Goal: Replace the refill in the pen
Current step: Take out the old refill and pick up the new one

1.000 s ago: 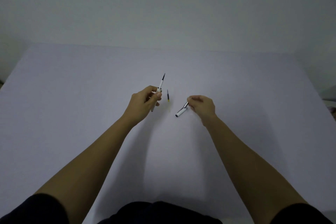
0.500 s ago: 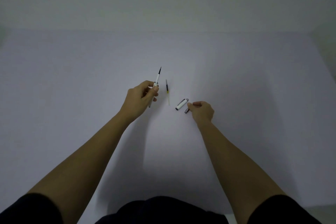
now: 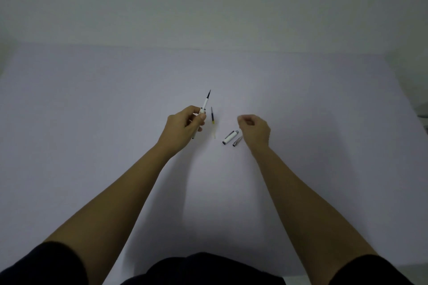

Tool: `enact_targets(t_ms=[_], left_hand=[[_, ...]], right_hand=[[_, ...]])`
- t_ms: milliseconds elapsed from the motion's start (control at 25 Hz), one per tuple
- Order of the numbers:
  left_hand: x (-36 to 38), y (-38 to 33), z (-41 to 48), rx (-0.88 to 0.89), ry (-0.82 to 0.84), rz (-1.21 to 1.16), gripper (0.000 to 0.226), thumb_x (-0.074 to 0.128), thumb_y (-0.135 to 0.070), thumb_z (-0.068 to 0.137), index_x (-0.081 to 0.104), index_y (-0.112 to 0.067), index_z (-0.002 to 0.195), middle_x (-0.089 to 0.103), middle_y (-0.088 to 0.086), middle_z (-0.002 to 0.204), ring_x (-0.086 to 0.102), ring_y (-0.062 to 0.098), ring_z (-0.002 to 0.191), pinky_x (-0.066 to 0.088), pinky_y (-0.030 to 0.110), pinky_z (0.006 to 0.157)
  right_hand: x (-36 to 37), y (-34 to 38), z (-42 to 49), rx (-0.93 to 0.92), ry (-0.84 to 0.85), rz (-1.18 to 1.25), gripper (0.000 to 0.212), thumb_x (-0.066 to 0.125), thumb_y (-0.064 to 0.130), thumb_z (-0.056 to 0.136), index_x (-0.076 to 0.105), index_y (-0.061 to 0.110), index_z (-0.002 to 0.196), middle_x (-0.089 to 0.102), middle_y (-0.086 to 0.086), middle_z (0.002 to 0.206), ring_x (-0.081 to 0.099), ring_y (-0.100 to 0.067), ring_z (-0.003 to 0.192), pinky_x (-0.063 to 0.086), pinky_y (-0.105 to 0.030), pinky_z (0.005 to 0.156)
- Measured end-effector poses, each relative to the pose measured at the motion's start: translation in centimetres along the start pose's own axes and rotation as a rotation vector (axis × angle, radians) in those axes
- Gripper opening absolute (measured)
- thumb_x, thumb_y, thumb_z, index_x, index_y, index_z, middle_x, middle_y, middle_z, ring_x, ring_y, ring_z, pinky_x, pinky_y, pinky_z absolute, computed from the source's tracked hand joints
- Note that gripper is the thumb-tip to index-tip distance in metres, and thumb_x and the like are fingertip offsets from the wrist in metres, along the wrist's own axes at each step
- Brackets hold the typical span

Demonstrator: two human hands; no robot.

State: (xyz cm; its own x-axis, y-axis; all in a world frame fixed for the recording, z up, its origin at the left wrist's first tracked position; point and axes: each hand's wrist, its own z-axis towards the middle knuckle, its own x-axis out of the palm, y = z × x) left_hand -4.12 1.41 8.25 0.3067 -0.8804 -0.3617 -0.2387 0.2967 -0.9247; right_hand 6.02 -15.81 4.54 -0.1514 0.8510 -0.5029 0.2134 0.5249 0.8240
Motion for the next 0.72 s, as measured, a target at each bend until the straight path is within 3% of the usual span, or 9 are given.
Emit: enact_targets(t_ms=[120, 200, 320, 520, 640, 720], left_hand=[[0.3, -0.3, -0.1, 0.021, 0.005, 0.045, 0.012, 0.052, -0.036, 0.092, 0.061, -0.027, 0.092, 0.069, -0.003, 0.081, 0.067, 0.005, 0.069, 0.05, 0.011, 0.056], [0.6, -0.4, -0.3, 0.028, 0.021, 0.095, 0.012, 0.051, -0.036, 0.092, 0.06, -0.029, 0.093, 0.069, -0.003, 0.081, 0.066, 0.003, 0.069, 0.05, 0.011, 0.055], [1.1, 0.1, -0.7, 0.02, 0.046, 0.136, 0.011, 0.051, -0.038, 0.092, 0.06, -0.03, 0.092, 0.07, -0.001, 0.081, 0.066, 0.005, 0.071, 0.05, 0.018, 0.059], [0.9, 2.4, -1.0, -0.046, 0.069, 0.175, 0.015, 0.054, -0.035, 0.091, 0.062, -0.023, 0.096, 0.071, 0.004, 0.085, 0.066, 0.008, 0.071, 0.048, 0.018, 0.059], [0.1, 3.5, -0.7, -0.078, 0.057, 0.184, 0.016, 0.053, -0.036, 0.091, 0.062, -0.023, 0.097, 0.071, 0.003, 0.085, 0.066, 0.006, 0.071, 0.046, 0.017, 0.059], [-0.6, 3.8, 0.2, -0.082, 0.04, 0.183, 0.016, 0.054, -0.037, 0.091, 0.063, -0.025, 0.097, 0.07, 0.001, 0.083, 0.065, 0.003, 0.069, 0.045, 0.016, 0.058]], right_hand=[[-0.2, 3.8, -0.9, -0.16, 0.325, 0.183, 0.01, 0.063, 0.036, 0.084, 0.07, 0.03, 0.088, 0.072, 0.0, 0.092, 0.067, -0.015, 0.093, 0.052, -0.031, 0.089], [-0.1, 5.3, -1.4, -0.23, 0.45, 0.218, 0.016, 0.065, 0.037, 0.082, 0.071, 0.03, 0.095, 0.072, 0.006, 0.097, 0.067, -0.007, 0.097, 0.051, -0.026, 0.091], [0.3, 6.2, -1.3, -0.255, 0.434, 0.238, 0.018, 0.069, 0.03, 0.08, 0.071, 0.025, 0.098, 0.072, 0.007, 0.091, 0.068, -0.004, 0.091, 0.051, -0.019, 0.083], [0.5, 6.7, 1.2, -0.124, 0.333, 0.457, 0.012, 0.067, 0.017, 0.083, 0.069, 0.017, 0.095, 0.07, 0.002, 0.084, 0.069, -0.006, 0.074, 0.052, -0.012, 0.064], [1.0, 6.2, 3.4, -0.125, 0.273, 0.386, 0.022, 0.066, 0.015, 0.084, 0.068, 0.009, 0.104, 0.07, -0.007, 0.09, 0.067, -0.008, 0.076, 0.051, -0.011, 0.064], [1.9, 5.2, 4.6, -0.143, 0.262, 0.235, 0.026, 0.066, 0.016, 0.084, 0.067, 0.006, 0.108, 0.071, -0.014, 0.097, 0.066, -0.012, 0.079, 0.053, -0.013, 0.072]])
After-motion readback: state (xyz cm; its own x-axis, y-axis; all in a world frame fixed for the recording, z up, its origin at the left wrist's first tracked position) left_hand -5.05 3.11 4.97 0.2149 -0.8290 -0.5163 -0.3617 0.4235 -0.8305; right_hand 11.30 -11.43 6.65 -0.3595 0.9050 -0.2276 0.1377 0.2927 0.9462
